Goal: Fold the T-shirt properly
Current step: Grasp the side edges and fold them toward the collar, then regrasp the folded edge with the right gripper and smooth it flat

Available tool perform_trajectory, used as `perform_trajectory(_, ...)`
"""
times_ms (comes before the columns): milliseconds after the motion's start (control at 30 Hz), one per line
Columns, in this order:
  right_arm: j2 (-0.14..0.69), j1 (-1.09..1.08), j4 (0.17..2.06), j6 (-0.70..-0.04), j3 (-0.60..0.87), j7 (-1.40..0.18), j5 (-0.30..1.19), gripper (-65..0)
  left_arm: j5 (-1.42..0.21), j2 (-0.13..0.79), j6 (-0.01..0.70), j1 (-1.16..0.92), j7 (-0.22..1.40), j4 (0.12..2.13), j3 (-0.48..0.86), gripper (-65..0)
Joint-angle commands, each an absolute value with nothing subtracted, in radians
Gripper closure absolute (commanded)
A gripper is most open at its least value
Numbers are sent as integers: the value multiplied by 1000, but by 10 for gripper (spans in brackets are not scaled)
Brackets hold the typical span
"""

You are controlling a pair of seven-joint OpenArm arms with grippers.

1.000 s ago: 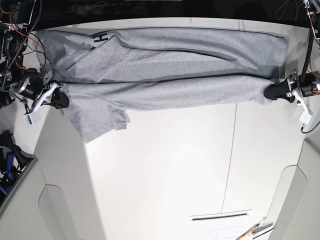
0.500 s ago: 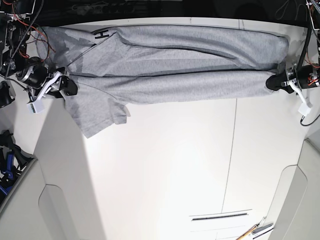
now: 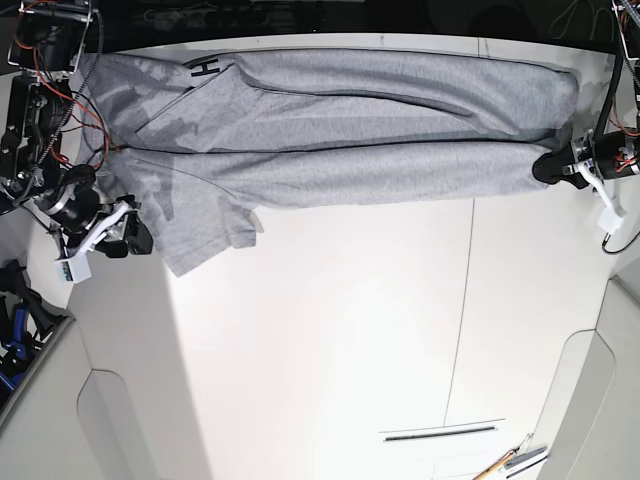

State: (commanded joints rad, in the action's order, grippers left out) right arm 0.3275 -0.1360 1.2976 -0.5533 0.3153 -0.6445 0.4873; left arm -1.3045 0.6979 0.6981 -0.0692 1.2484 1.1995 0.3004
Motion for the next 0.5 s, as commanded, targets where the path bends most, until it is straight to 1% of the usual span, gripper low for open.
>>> perform_trajectory(100, 312, -193, 1142, -565, 313, -624, 481, -291, -1304, 696, 698, -69, 1249, 1200, 300, 0)
perform_trajectory(133, 312, -209, 1096, -588, 313, -624, 489, -291, -1304, 696, 698, -69, 1249, 1200, 300, 0)
perform_trajectory(200, 312, -221, 1046, -592, 313, -626, 530, -291, -1304, 696, 698, -69, 1249, 1200, 300, 0)
perform_trajectory(267, 307, -221, 1039, -608, 312, -636, 551, -291, -1304, 696, 698, -70, 1249, 1200, 300, 0)
perform_trajectory(500, 266, -221, 1043, -610, 259, -665, 561, -288, -1305, 696, 698, -70, 1248, 1200, 300, 0)
